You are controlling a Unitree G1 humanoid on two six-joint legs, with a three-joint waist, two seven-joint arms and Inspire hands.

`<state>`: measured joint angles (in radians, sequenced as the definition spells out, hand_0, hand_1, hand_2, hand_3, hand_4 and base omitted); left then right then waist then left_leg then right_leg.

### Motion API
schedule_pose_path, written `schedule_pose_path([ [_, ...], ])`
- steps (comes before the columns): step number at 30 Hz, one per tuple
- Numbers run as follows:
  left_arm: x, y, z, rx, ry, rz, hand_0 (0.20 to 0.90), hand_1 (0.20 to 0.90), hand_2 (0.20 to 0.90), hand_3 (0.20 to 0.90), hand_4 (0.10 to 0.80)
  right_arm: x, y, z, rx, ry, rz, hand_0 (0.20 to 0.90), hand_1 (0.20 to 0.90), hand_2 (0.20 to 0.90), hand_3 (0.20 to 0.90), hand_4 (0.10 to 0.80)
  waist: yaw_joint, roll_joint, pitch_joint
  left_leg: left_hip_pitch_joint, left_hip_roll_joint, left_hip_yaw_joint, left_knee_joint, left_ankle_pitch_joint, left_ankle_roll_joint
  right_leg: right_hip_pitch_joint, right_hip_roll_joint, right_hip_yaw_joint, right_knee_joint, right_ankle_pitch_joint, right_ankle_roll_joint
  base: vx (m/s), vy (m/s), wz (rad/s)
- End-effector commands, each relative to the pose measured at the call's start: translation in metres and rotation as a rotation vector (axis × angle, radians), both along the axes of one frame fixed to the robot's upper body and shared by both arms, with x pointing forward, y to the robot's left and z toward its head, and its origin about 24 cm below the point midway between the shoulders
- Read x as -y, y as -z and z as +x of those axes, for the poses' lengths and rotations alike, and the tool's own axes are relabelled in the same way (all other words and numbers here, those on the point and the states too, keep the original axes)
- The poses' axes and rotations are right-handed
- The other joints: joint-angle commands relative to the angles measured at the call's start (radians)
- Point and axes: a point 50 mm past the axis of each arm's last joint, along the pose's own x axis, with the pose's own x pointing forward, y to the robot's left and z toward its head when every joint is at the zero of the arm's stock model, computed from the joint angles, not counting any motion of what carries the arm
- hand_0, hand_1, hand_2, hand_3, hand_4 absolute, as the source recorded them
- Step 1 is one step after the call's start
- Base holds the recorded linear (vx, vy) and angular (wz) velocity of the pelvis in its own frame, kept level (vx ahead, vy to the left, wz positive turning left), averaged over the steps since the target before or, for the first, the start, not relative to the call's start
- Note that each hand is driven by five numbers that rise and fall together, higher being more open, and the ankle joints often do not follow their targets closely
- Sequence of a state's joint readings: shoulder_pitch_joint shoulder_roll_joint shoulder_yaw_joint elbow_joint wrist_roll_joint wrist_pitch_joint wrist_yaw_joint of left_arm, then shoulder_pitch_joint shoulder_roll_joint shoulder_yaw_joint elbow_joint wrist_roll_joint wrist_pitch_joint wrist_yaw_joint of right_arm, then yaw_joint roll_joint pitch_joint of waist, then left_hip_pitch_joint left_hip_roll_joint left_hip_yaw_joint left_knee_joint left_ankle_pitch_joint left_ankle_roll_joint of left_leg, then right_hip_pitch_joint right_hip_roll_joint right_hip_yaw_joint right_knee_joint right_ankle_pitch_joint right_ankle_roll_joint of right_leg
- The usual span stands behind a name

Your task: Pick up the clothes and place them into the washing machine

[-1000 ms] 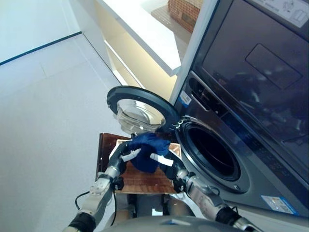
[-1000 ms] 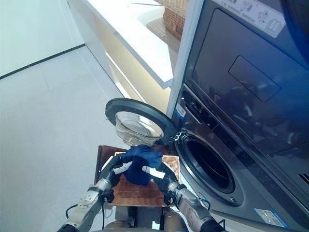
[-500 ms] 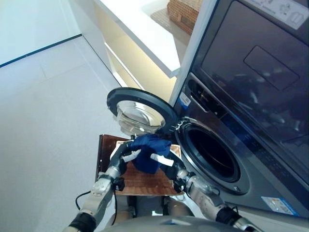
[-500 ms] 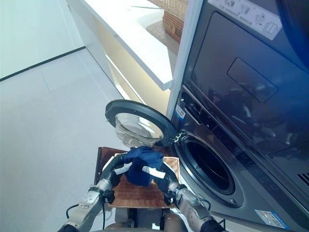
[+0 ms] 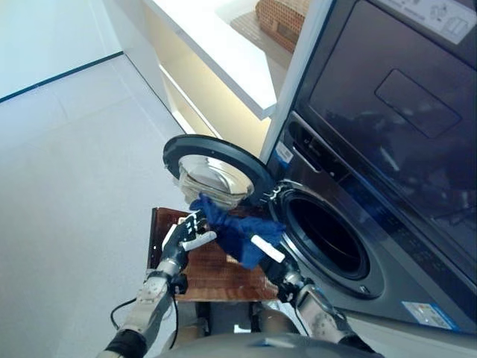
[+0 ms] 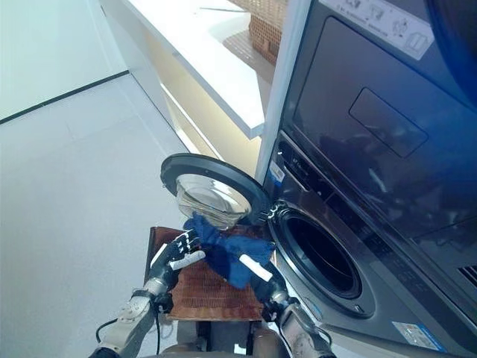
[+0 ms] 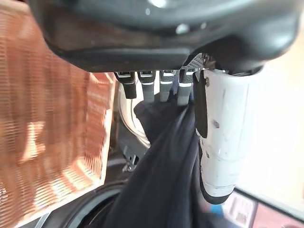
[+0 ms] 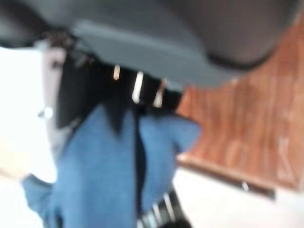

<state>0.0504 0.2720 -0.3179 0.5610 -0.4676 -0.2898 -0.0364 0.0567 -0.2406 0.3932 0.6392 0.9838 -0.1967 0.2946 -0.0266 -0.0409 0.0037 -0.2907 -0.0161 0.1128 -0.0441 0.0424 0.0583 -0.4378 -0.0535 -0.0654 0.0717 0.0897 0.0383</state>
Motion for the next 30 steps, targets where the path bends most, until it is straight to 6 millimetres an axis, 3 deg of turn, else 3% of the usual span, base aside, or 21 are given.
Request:
schedule_pose_path([
  [1, -0.007, -0.028, 0.023, 0.192, -0.071, -0.049, 0.9, 0.9, 0.9, 0.9, 0.8, -0.001, -0.015, 0.01, 0.125, 0.067, 0.06, 0.2, 0.2, 0.2, 0.2, 0.3, -0.01, -0.03, -0.005, -0.079, -0.03, -0.022, 0.059, -0.035, -0.026, 0.015, 0.004, -0.007, -0.015, -0.037, 0.009, 0.0, 0.0, 0.0],
  [6, -0.02, -0.032, 0.022, 0.217, -0.148, -0.066, 0.9, 0.9, 0.9, 0.9, 0.8, 0.027, -0.004, 0.0, 0.064, 0.225, 0.022, 0.2, 0.2, 0.2, 0.2, 0.3, -0.017, -0.029, 0.002, -0.092, -0.03, -0.019, 0.067, -0.036, -0.027, 0.002, 0.005, -0.005, -0.008, -0.037, 0.006, 0.0, 0.0, 0.0],
  [10, -0.024, -0.036, 0.023, 0.241, -0.184, -0.087, 0.9, 0.9, 0.9, 0.9, 0.8, 0.037, 0.002, -0.003, 0.032, 0.303, 0.032, 0.2, 0.2, 0.2, 0.2, 0.3, -0.018, -0.026, 0.008, -0.107, -0.03, -0.02, 0.072, -0.034, -0.026, -0.013, 0.004, -0.006, -0.005, -0.035, 0.005, 0.0, 0.0, 0.0],
  [17, -0.028, -0.039, 0.025, 0.257, -0.22, -0.106, 0.9, 0.9, 0.9, 0.9, 0.8, 0.041, 0.01, -0.012, -0.01, 0.428, 0.144, 0.2, 0.2, 0.2, 0.2, 0.3, -0.022, -0.023, 0.021, -0.12, -0.029, -0.018, 0.082, -0.035, -0.025, -0.027, 0.003, -0.004, 0.003, -0.034, 0.003, 0.0, 0.0, 0.0],
  [23, -0.03, -0.037, 0.025, 0.256, -0.263, -0.135, 0.9, 0.9, 0.9, 0.9, 0.8, 0.048, 0.023, -0.028, -0.057, 0.645, 0.278, 0.2, 0.2, 0.2, 0.2, 0.3, -0.029, -0.021, 0.024, -0.119, -0.029, -0.015, 0.088, -0.042, -0.026, -0.022, 0.006, -0.002, 0.006, -0.038, 0.003, 0.0, 0.003, -0.01],
  [30, -0.03, -0.039, 0.025, 0.265, -0.277, -0.15, 0.9, 0.9, 0.9, 0.9, 0.8, 0.057, 0.02, -0.018, -0.024, 0.832, 0.35, 0.2, 0.2, 0.2, 0.2, 0.3, -0.027, -0.013, 0.033, -0.126, -0.031, -0.013, 0.09, -0.044, -0.024, -0.034, 0.006, -0.002, 0.01, -0.036, 0.002, 0.0, 0.0, 0.0],
])
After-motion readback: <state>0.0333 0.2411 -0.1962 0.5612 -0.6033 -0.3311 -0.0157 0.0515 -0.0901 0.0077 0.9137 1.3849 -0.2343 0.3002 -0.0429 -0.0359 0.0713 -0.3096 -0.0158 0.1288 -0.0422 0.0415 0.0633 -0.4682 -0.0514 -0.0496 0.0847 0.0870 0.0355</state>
